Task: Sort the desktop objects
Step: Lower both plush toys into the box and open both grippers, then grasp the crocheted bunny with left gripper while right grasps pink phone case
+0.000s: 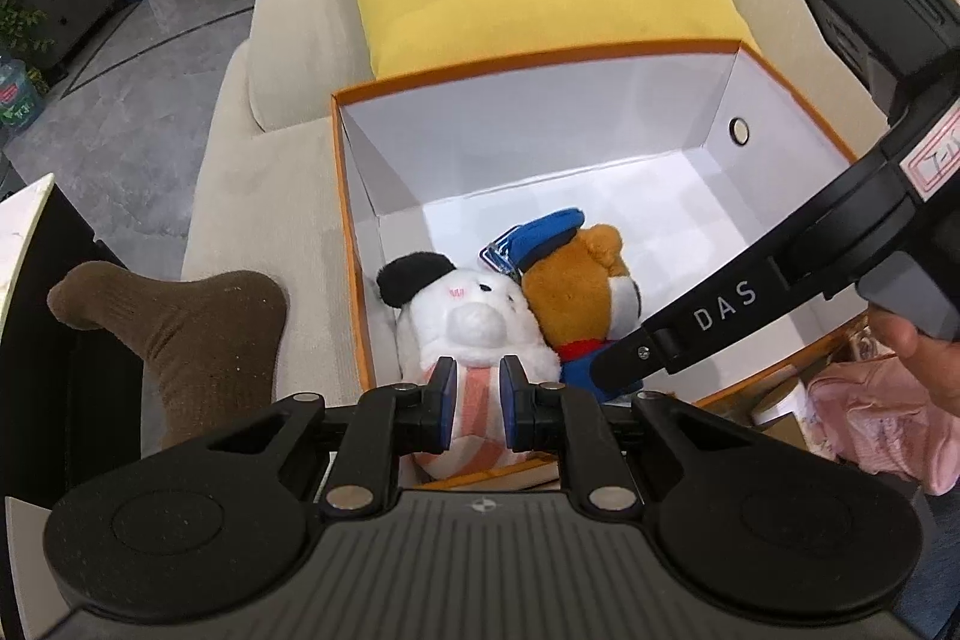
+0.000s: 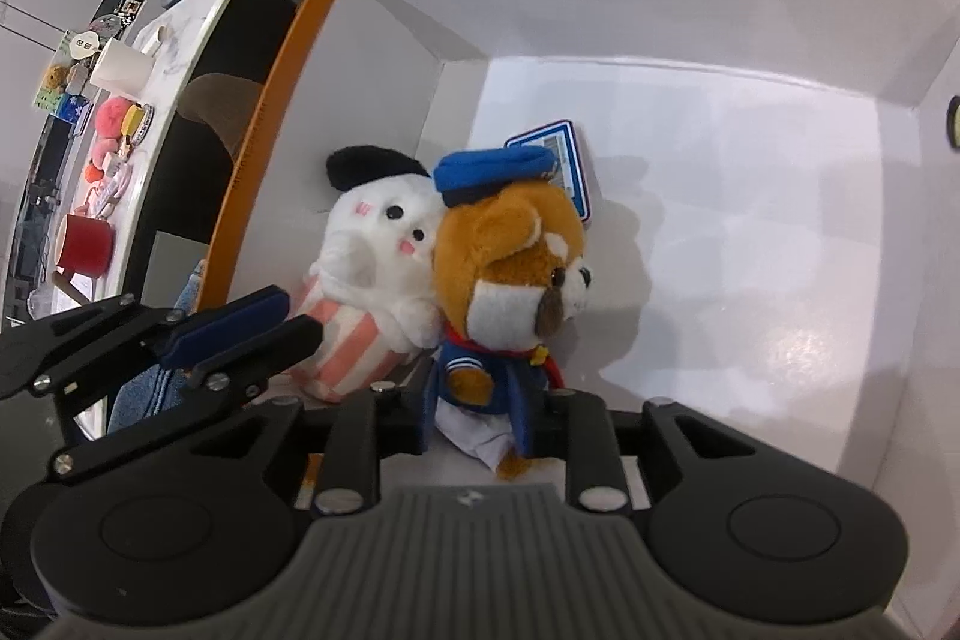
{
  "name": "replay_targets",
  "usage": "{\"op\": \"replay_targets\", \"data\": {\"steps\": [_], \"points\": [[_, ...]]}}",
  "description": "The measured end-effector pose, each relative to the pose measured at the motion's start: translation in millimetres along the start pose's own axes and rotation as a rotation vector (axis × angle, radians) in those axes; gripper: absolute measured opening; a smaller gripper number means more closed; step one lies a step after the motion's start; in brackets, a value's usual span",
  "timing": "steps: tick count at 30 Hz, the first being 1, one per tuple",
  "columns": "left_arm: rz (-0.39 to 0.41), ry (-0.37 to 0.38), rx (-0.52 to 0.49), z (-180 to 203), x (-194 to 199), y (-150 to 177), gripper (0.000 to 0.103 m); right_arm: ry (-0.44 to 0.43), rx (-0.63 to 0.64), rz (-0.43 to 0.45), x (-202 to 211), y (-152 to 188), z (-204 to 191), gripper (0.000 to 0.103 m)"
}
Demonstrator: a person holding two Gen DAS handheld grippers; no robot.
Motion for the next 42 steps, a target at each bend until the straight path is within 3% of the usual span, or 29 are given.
{"op": "replay_targets", "data": {"steps": [5, 10, 16, 22, 26, 29, 37, 42], "points": [[0.037, 0.005, 0.009, 3, 15, 5, 0.016, 0.027, -0.001, 0.032, 12, 7, 1, 0.036], [0.101, 0.035, -0.023, 19, 44, 21, 0.016, 0.029, 0.035, 0.139, 43, 30, -5, 0.036], [0.152, 0.093, -0.079, 45, 73, 57, 0.017, 0.04, 0.119, 0.283, 79, 96, -17, 0.036], [0.152, 0.132, -0.127, 68, 72, 100, 0.031, 0.058, 0.145, 0.369, 83, 172, -18, 0.036], [0.112, 0.144, -0.115, 71, 52, 124, 0.037, 0.113, 0.116, 0.382, 63, 217, -10, 0.036], [0.094, 0.182, -0.098, 74, 40, 141, 0.056, 0.149, 0.074, 0.366, 42, 239, -2, 0.036], [0.021, 0.218, -0.102, 80, 2, 160, 0.06, 0.249, 0.058, 0.336, 8, 262, 3, 0.036], [-0.026, 0.284, -0.098, 79, -21, 157, 0.068, 0.273, 0.056, 0.322, -2, 261, 5, 0.036]]}}
Point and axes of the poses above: each gripper's, at about its wrist camera, not at the fingertips, and x roughly against the way its jaws point, z to its right, y to its underside, the point moved 3 cm from there along -x, roughly the way its jaws point, and after that the axes turned 15 degrees about -z, right-handed, at the moved point
